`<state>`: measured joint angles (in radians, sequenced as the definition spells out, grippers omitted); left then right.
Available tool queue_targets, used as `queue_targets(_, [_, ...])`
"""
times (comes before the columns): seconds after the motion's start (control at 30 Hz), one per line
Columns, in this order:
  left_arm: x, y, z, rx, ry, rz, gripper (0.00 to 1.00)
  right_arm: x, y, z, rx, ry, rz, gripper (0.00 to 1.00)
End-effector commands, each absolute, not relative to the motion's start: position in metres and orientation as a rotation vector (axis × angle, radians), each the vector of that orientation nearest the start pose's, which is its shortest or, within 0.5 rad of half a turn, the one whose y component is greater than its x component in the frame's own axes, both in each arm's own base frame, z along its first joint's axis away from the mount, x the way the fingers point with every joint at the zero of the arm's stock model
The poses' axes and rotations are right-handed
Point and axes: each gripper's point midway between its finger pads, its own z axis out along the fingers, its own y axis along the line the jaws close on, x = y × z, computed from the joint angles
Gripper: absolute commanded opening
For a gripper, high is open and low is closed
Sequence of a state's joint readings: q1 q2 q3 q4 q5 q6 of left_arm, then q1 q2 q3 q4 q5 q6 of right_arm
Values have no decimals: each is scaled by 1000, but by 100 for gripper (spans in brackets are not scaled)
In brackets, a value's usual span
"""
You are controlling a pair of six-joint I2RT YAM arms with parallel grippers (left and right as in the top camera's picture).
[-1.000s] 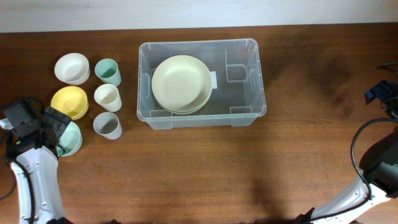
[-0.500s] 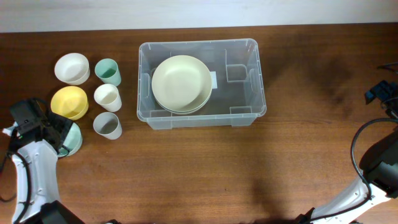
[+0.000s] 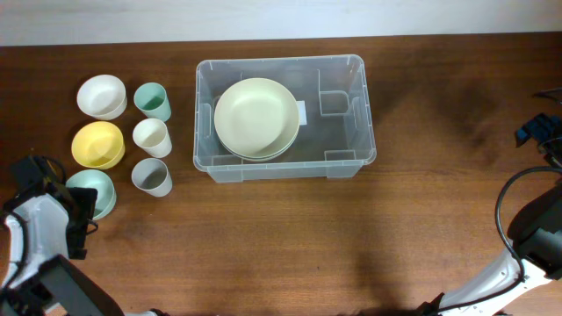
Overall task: Pack container
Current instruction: 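Grasp the pale green bowl rim with the left gripper and lift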
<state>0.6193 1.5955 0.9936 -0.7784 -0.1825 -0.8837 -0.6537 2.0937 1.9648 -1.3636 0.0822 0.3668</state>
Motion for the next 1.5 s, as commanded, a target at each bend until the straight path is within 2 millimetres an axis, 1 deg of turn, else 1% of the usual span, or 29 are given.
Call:
queue_targets(0.0, [237,207,36,-2079,2089,193,100,324,-269,127,1516,2670,-155,99])
queue_targets(0.1, [244,211,28,-2064,2094,183,100,324,-269,127,1516,2670,-155,99])
queue_targets(0.2, [255,219,31,-1976,2104,177,100,324,-269,127,1516,2670,-155,99])
queue_targets(0.3, [260,220,31,-1969,2090,156,100,324,-269,127,1516,2670,-155,99])
queue_targets(0.57, [254,212,28,-2001,2118,142,100,324,-269,127,1516,2670,-155,99])
queue_targets(0.7, [252,211,25,-2050,2087,139,100,324,-269,127,1516,2670,-155,99])
queue_targets(0.8, [249,209,20,-2097,2075,141,100,324,-269,127,1516,2670,-155,99])
queue_targets(1.03, [245,206,5,-2130,2110,156,100,324,-269,127,1516,2670,-155,99])
queue_targets(1.47, [251,210,4,-2111,2088,145,100,324,-269,127,1516,2670,-155,99])
